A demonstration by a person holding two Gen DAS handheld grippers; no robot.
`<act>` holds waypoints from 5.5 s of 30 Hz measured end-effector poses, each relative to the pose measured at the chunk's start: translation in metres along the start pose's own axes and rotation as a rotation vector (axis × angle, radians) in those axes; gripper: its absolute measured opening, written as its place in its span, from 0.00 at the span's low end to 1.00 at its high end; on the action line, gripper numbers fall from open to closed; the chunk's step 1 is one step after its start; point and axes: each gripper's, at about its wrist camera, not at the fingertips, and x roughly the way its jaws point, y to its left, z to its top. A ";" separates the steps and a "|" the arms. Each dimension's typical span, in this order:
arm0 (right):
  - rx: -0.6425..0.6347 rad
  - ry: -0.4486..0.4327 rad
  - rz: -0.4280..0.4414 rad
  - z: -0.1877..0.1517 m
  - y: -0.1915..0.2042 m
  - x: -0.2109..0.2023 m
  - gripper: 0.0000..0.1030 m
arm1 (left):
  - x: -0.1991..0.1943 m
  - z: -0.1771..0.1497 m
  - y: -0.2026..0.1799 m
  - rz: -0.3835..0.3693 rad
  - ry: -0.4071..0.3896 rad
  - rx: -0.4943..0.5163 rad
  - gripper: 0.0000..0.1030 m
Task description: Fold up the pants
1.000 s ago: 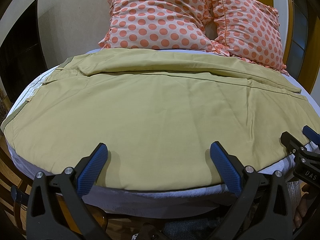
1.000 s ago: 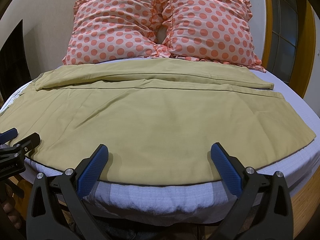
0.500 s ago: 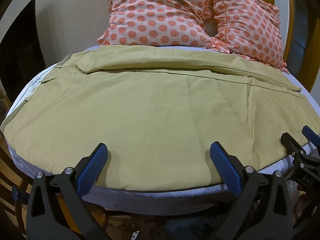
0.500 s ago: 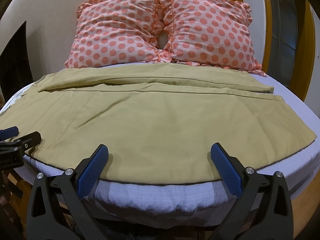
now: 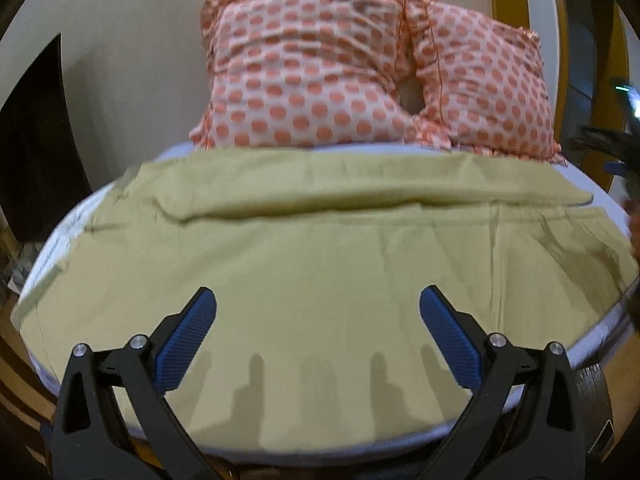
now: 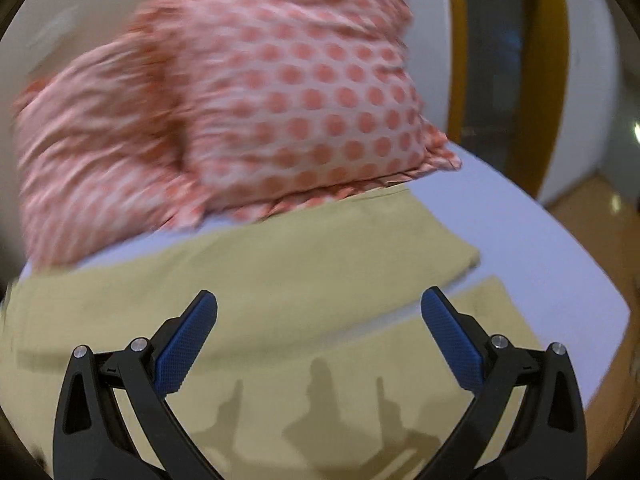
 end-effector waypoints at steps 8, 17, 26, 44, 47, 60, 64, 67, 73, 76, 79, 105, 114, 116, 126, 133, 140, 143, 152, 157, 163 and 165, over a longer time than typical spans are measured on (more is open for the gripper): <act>0.338 0.226 -0.210 0.080 -0.021 0.167 0.68 | 0.014 0.016 0.000 0.009 -0.032 0.038 0.98; 0.255 0.188 -0.364 0.076 -0.026 0.226 0.33 | 0.033 0.013 0.007 0.021 -0.005 0.042 0.98; 0.464 0.077 -0.072 0.042 -0.084 0.217 0.04 | 0.034 0.012 0.021 0.019 0.008 -0.037 0.98; 0.723 0.112 0.403 -0.160 -0.182 0.001 0.21 | 0.005 0.047 0.094 -0.155 -0.152 -0.233 0.98; 0.732 0.118 0.422 -0.161 -0.181 -0.004 0.43 | 0.012 0.054 0.101 -0.148 -0.133 -0.237 0.98; 0.704 -0.090 0.522 -0.122 -0.177 -0.035 0.03 | 0.099 0.104 0.159 -0.158 0.054 -0.430 0.96; 0.698 -0.115 0.549 -0.119 -0.180 -0.038 0.03 | 0.153 0.121 0.169 -0.118 0.178 -0.480 0.79; 0.698 -0.116 0.553 -0.119 -0.180 -0.036 0.03 | 0.195 0.125 0.174 -0.126 0.267 -0.543 0.69; 0.697 -0.112 0.556 -0.115 -0.180 -0.030 0.03 | 0.244 0.120 0.182 -0.096 0.347 -0.627 0.07; 0.696 -0.130 0.560 -0.111 -0.184 -0.033 0.03 | 0.217 0.117 0.184 -0.100 0.284 -0.623 0.05; 0.694 -0.177 0.566 -0.107 -0.192 -0.049 0.03 | 0.135 0.102 0.179 -0.106 0.147 -0.563 0.05; 0.705 -0.095 0.236 -0.171 -0.236 -0.063 0.27 | -0.031 -0.102 0.156 -0.185 0.092 -0.601 0.14; 0.689 -0.165 0.159 -0.182 -0.244 -0.069 0.63 | -0.058 -0.117 0.153 -0.218 0.025 -0.519 0.44; 0.667 -0.153 0.228 -0.181 -0.236 -0.060 0.52 | -0.060 -0.121 0.156 -0.230 0.015 -0.532 0.49; 0.494 -0.238 0.367 -0.164 -0.196 -0.059 0.03 | -0.063 -0.133 0.172 -0.184 -0.012 -0.567 0.64; 0.091 -0.231 0.767 -0.116 -0.019 -0.091 0.03 | -0.063 -0.134 0.174 -0.173 -0.039 -0.586 0.77; -0.519 0.119 0.912 -0.198 0.177 -0.091 0.11 | -0.065 -0.133 0.169 -0.183 -0.054 -0.565 0.82; -0.555 0.106 0.910 -0.214 0.178 -0.098 0.59 | -0.063 -0.133 0.166 -0.208 -0.049 -0.544 0.83; -0.354 0.073 0.893 -0.183 0.137 -0.092 0.77 | -0.045 -0.126 0.162 -0.264 -0.040 -0.549 0.86; -0.336 0.098 0.900 -0.189 0.138 -0.086 0.77 | -0.042 -0.122 0.170 -0.276 -0.045 -0.607 0.85; -0.326 0.109 0.910 -0.194 0.138 -0.083 0.78 | -0.048 -0.113 0.190 -0.268 -0.111 -0.699 0.84; -0.314 0.114 0.914 -0.195 0.136 -0.081 0.78 | -0.047 -0.108 0.207 -0.203 -0.125 -0.740 0.84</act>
